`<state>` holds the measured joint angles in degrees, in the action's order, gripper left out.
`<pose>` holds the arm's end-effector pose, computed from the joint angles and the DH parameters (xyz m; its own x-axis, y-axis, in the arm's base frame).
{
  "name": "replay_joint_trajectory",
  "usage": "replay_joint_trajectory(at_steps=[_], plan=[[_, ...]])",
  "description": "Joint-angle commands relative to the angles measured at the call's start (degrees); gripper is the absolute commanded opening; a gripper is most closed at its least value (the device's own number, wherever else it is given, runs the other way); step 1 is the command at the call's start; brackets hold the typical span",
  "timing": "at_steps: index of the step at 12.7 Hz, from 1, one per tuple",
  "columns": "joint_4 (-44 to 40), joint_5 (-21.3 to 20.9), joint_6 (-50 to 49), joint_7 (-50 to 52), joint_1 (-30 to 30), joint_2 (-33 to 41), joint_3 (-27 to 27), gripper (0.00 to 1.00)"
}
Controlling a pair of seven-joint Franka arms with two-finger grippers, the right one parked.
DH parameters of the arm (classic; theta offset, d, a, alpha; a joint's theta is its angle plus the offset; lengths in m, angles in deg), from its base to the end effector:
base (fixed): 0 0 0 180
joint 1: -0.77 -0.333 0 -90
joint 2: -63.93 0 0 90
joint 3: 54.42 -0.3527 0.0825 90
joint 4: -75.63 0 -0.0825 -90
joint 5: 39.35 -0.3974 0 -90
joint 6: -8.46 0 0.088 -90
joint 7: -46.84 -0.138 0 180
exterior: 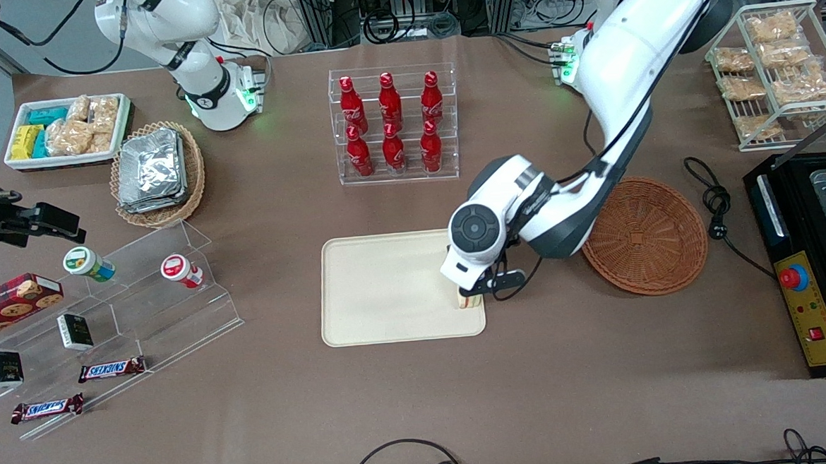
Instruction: Place sandwich from basket to tray
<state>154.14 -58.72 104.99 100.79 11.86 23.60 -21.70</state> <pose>0.5929 -0.3998 0.3191 0.9658 0.1663 -0.1988 0.1275 -0.9726 -0.1945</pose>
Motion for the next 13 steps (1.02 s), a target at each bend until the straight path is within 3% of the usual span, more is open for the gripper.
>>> replay_joint_trajectory(at_steps=[1, 8, 13], plan=[[4.4, 4.8, -1.1, -3.2, -6.0, 8.6, 0.8, 1.00], [19.9, 16.1, 0.2, -23.9, -22.1, 31.8, 0.1, 1.00], [31.5, 18.8, 1.8, -42.4, -12.0, 45.1, -21.7, 1.00]])
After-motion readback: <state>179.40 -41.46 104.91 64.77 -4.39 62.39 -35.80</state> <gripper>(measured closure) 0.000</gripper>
